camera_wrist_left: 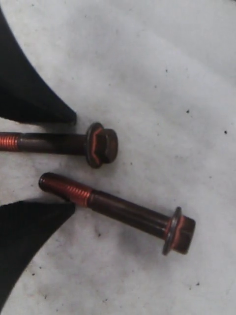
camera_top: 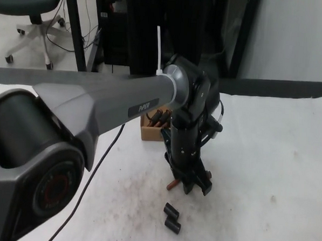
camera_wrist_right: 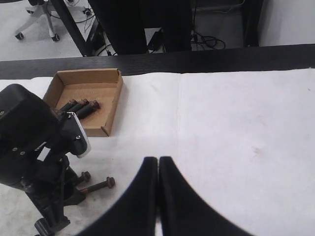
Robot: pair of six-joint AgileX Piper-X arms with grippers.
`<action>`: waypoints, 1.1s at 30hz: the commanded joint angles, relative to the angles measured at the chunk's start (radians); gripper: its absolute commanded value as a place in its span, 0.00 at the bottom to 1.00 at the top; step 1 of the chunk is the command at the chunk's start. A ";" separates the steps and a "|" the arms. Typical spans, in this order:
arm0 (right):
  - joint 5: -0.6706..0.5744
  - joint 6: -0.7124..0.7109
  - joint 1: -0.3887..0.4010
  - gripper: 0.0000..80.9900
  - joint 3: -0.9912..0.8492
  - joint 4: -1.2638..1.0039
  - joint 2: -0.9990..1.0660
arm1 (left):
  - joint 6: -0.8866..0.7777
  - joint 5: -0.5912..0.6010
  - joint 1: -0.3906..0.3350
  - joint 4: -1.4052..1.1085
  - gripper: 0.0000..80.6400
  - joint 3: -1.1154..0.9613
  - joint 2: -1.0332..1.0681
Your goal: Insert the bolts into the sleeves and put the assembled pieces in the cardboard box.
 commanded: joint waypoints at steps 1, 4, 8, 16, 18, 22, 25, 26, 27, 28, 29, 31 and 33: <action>-0.006 -0.008 -0.005 0.01 -0.006 0.000 -0.004 | -0.002 -0.009 0.009 0.015 0.54 -0.003 0.000; -0.006 -0.008 -0.005 0.01 -0.006 0.000 -0.004 | -0.002 -0.009 0.016 0.039 0.54 -0.003 0.000; -0.006 -0.008 -0.005 0.01 -0.006 0.000 -0.004 | 0.000 -0.009 0.031 0.078 0.54 -0.011 0.000; -0.013 -0.008 -0.005 0.01 -0.006 0.000 -0.004 | 0.048 -0.009 0.042 0.089 0.42 -0.011 0.000; -0.013 -0.008 -0.005 0.01 -0.006 0.000 -0.004 | 0.075 -0.009 0.042 0.089 0.21 -0.011 0.000; -0.012 -0.008 -0.005 0.01 -0.005 0.000 -0.004 | 0.091 -0.009 0.042 0.089 0.00 -0.011 0.000; -0.012 -0.008 -0.005 0.01 -0.005 0.000 -0.004 | 0.091 -0.009 0.042 0.098 0.00 -0.011 -0.002; -0.012 -0.008 -0.005 0.01 -0.005 0.000 -0.004 | 0.091 -0.009 0.042 0.112 0.00 -0.011 -0.002; -0.012 -0.008 -0.005 0.01 -0.005 0.000 -0.004 | 0.091 -0.009 0.042 0.131 0.00 -0.011 -0.002; -0.012 -0.008 -0.005 0.01 -0.005 0.000 -0.004 | 0.094 -0.009 0.042 0.154 0.00 -0.011 -0.002; -0.012 -0.008 -0.005 0.01 -0.005 0.000 -0.004 | 0.109 -0.009 0.042 0.180 0.00 -0.011 -0.002; -0.012 -0.008 -0.005 0.01 -0.005 0.000 -0.004 | 0.136 -0.030 0.042 0.219 0.00 -0.011 -0.002; -0.012 -0.008 -0.005 0.01 -0.005 0.000 -0.004 | 0.150 -0.054 0.043 0.242 0.00 -0.011 -0.002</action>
